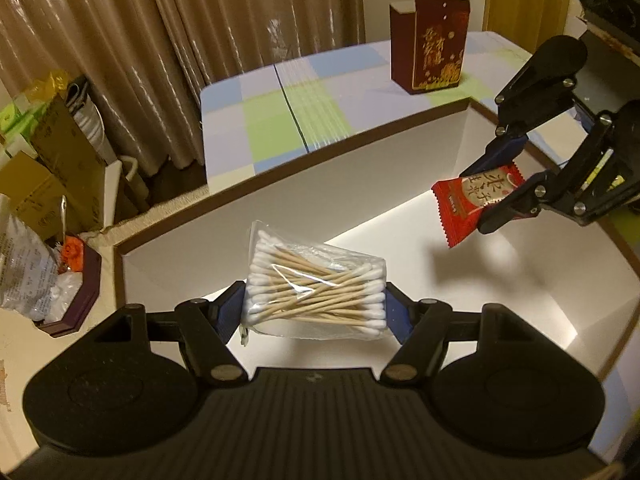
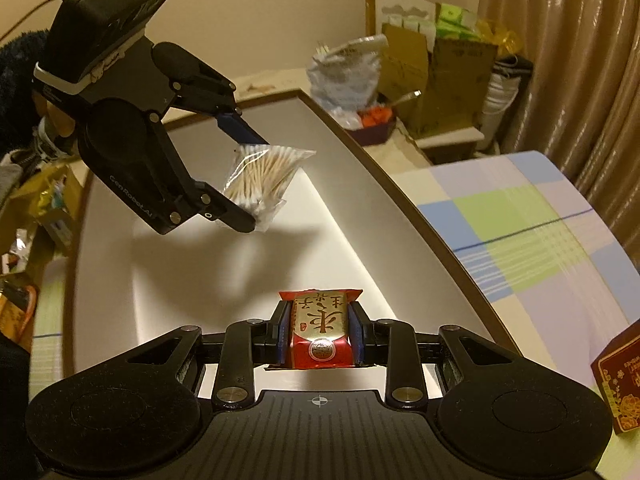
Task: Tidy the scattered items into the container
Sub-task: 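Carry both items over the brown box and open both grippers to drop them, then withdraw both tools from the box back toward the table items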
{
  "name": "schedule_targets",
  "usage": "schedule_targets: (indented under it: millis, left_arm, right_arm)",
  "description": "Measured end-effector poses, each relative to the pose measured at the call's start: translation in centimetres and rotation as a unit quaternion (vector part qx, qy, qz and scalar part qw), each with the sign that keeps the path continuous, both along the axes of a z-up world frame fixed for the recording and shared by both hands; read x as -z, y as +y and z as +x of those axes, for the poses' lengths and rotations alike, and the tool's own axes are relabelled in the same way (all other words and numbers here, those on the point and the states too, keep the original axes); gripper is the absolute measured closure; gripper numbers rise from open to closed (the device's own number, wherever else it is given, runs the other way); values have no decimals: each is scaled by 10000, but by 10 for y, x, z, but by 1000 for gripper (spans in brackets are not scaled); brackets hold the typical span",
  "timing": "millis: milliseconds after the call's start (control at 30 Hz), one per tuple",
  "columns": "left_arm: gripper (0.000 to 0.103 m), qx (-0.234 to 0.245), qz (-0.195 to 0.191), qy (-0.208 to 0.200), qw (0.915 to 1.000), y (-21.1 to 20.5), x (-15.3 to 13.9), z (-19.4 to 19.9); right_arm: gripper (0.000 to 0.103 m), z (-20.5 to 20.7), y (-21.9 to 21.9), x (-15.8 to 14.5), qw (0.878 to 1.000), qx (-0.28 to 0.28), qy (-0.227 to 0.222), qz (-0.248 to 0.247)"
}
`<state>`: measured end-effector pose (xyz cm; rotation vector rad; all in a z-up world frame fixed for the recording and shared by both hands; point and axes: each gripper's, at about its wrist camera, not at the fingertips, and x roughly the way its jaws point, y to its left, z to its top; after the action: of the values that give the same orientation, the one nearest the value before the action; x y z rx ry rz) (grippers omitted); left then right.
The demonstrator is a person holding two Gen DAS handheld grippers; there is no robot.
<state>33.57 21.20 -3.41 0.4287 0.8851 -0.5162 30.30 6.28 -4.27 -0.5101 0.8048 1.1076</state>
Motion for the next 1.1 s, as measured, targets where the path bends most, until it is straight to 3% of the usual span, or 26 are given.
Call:
schedule_targets:
  millis: [633, 700, 733, 867, 1100]
  left_arm:
    - [35, -74, 271, 630, 9976, -22, 43, 52]
    - [31, -125, 320, 692, 9970, -23, 47, 54]
    - [24, -157, 353, 747, 9965, -24, 48, 55]
    - [11, -212, 427, 885, 9949, -24, 49, 56]
    - [7, -359, 493, 950, 9936, -20, 45, 50]
  right_arm:
    - [69, 24, 27, 20, 9978, 192, -27, -634]
    - [22, 20, 28, 19, 9977, 158, -126, -655]
    - [0, 17, 28, 17, 9980, 139, -222, -583]
    - [0, 11, 29, 11, 9986, -20, -207, -485]
    - [0, 3, 25, 11, 9973, -37, -76, -727]
